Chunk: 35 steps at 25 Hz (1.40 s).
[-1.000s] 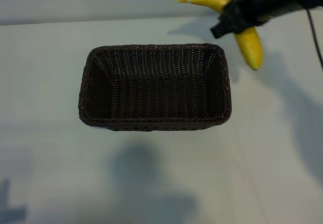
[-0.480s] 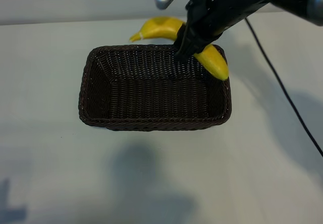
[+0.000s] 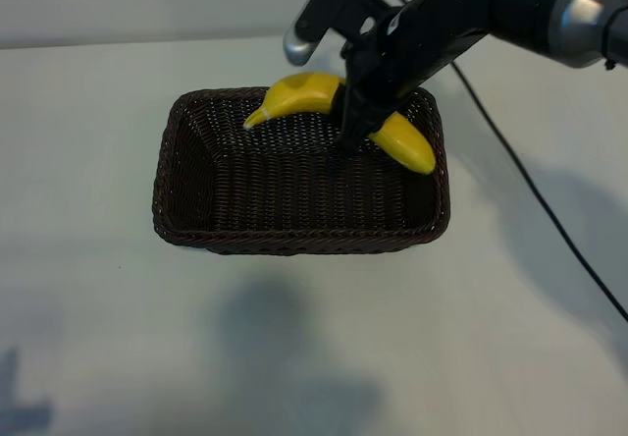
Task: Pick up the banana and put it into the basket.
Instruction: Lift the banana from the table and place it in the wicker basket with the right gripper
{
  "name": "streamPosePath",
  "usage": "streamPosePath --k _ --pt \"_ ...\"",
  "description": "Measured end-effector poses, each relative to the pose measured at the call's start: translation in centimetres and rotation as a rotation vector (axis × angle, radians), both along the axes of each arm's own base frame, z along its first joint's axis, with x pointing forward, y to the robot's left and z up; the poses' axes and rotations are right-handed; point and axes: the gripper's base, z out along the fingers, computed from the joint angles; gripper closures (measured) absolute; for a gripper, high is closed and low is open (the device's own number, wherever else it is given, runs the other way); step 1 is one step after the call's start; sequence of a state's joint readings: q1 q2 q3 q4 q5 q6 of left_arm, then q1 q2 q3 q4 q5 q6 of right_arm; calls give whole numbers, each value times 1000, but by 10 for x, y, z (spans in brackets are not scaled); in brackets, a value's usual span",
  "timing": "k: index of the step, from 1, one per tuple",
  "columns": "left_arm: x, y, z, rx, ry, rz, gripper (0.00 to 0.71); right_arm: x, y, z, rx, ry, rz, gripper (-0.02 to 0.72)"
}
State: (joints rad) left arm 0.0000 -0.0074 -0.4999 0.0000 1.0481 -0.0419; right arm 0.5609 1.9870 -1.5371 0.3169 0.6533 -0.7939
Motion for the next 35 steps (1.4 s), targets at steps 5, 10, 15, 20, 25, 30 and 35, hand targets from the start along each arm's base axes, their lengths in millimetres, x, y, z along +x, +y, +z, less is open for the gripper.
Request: streamPosePath --k 5,10,15,20,25,30,35 --pt "0 0 0 -1 0 0 204 -10 20 0 8 -45 64 278" --pt "0 0 0 -1 0 0 204 -10 27 -10 -3 -55 89 278" --pt "0 0 0 -1 0 0 204 -4 30 -36 -40 -37 92 278" --pt "0 0 0 -1 0 0 204 -1 31 -56 -74 -18 100 279" --pt "0 0 0 -1 0 0 204 1 32 -64 -76 -18 96 279" --pt "0 0 0 -1 0 0 204 1 32 -64 -75 -20 95 279" --pt "0 0 0 -1 0 0 204 1 32 -65 -76 -19 96 260"
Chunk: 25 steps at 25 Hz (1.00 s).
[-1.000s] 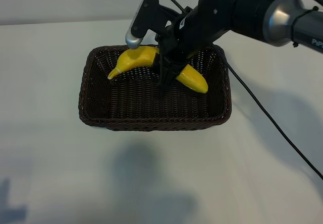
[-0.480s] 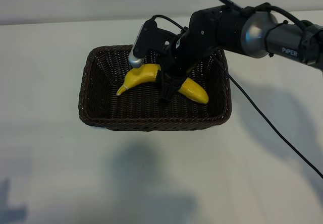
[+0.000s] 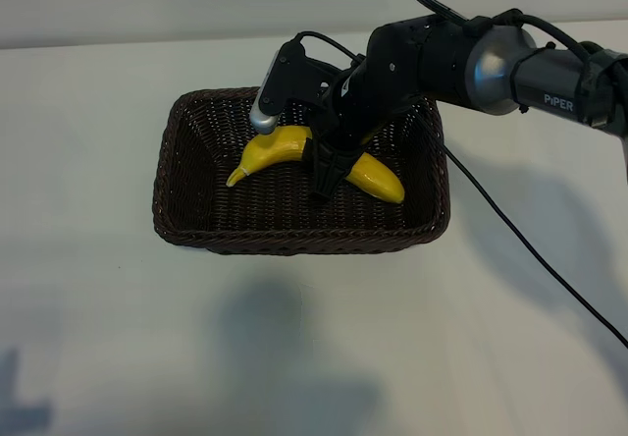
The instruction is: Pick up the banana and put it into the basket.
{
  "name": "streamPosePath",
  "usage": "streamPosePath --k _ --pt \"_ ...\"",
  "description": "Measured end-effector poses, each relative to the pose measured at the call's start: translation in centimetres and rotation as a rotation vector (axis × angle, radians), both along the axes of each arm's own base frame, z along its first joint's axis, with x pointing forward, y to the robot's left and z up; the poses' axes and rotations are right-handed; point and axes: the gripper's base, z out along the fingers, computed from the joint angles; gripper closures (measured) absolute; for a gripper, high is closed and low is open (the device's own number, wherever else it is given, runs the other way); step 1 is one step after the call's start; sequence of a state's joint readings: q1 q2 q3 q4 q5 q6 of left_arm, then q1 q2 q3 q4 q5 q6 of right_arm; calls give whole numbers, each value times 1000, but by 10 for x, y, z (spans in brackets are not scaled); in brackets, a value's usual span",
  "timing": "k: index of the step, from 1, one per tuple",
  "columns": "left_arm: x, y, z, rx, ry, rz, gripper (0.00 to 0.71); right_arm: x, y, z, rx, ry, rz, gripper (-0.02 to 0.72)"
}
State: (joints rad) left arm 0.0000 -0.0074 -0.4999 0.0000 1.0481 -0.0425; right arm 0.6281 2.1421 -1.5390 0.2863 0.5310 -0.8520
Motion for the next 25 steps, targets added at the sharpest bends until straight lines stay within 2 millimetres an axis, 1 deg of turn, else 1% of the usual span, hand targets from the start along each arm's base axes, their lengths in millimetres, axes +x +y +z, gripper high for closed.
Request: streamPosePath --k 5,10,12,15,21,25 --pt "0 0 0 0 0 0 204 0 0 0 -2 4 1 214" --pt "0 0 0 2 0 -1 204 -2 -1 0 -9 19 3 205" --pt "0 0 0 2 0 -1 204 -3 -1 3 -9 23 4 206" --pt "0 0 0 2 0 -1 204 -4 -3 16 -7 4 -1 206" --pt "0 0 0 2 0 -1 204 -9 -10 57 19 -64 -29 206" --pt "0 0 0 2 0 -1 204 -13 -18 75 -3 -91 -53 206"
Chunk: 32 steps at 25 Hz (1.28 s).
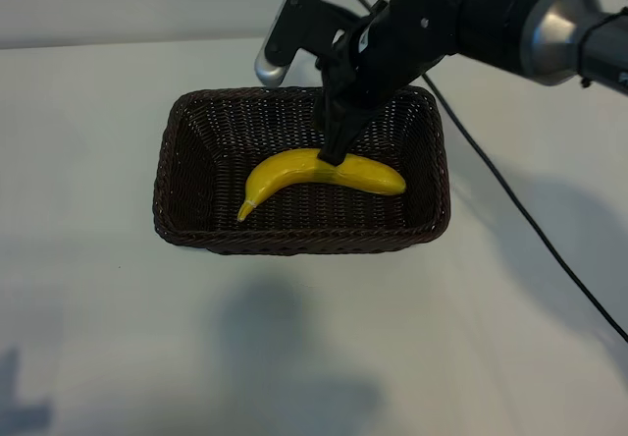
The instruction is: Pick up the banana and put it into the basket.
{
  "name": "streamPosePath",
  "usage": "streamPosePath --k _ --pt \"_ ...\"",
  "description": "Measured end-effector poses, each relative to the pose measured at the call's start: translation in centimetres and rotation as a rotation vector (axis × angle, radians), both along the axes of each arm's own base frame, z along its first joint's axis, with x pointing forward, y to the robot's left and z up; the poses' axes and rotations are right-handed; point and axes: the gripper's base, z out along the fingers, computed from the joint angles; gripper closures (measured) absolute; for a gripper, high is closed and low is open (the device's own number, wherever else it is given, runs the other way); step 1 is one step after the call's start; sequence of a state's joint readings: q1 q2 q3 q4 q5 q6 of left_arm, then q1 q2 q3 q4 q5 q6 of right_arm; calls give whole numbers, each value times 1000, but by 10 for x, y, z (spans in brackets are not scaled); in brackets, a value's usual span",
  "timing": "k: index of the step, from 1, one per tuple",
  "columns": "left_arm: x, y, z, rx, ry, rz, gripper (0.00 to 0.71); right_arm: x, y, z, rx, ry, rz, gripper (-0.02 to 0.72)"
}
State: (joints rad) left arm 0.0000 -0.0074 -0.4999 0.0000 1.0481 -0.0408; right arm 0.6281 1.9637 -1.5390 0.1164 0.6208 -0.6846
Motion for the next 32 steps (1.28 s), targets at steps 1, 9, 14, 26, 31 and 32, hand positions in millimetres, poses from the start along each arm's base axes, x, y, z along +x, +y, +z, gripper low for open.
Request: streamPosePath --k 1,9,14,26,31,32 --pt "0 0 0 0 0 0 204 -1 -3 4 -15 -8 -8 206" --pt "0 0 0 0 0 0 204 11 -38 12 -121 -4 -257 206" --pt "0 0 0 0 0 0 204 30 -86 12 -126 54 -504 206" --pt "0 0 0 -1 0 0 204 54 -182 9 -119 152 -847 206" --pt "0 0 0 -2 0 1 204 57 -215 8 -127 187 -946 206" --pt "0 0 0 -2 0 1 204 57 -220 8 -131 194 -960 206"
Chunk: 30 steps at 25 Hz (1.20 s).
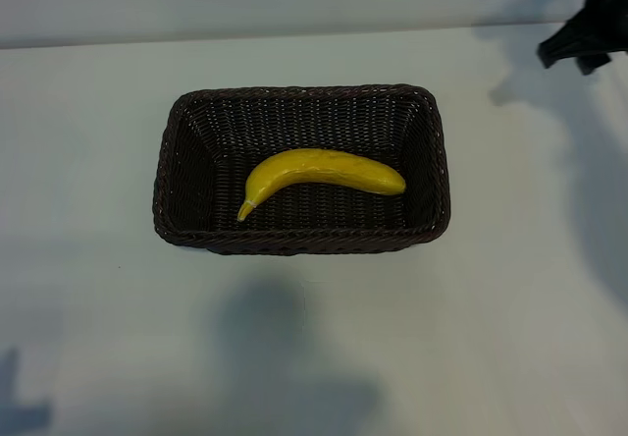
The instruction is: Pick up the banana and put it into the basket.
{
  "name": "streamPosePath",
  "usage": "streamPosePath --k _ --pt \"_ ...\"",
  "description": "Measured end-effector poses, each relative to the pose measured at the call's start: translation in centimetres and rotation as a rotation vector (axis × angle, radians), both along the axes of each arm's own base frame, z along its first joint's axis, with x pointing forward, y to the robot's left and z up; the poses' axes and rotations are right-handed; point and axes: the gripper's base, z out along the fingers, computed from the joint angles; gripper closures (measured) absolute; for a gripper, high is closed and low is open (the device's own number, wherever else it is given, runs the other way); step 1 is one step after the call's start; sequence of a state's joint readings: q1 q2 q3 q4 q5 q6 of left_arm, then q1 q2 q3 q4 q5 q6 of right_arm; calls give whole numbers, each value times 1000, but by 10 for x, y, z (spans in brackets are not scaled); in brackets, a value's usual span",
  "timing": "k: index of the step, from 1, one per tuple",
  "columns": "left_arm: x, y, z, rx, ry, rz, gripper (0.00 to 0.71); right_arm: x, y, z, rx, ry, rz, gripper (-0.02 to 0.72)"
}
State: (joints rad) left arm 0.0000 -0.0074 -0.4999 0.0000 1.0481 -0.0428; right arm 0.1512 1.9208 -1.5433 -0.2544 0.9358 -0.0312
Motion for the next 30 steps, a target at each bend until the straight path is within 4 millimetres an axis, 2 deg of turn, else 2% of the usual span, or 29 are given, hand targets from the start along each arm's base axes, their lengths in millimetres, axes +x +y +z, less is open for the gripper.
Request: streamPosePath --k 10,15,19,22,25,30 --pt "0 0 0 0 0 0 204 -8 -53 2 87 87 -190 205" --pt "0 0 0 0 0 0 204 -20 -69 17 135 99 -249 205" --pt "0 0 0 0 0 0 204 -33 -74 40 147 77 -268 205" --pt "0 0 0 0 0 0 204 -48 -74 64 154 31 -268 205" --pt "0 0 0 1 0 0 204 -74 -72 86 160 -20 -267 205" --pt "0 0 0 1 0 0 204 -126 -69 103 167 -79 -267 205"
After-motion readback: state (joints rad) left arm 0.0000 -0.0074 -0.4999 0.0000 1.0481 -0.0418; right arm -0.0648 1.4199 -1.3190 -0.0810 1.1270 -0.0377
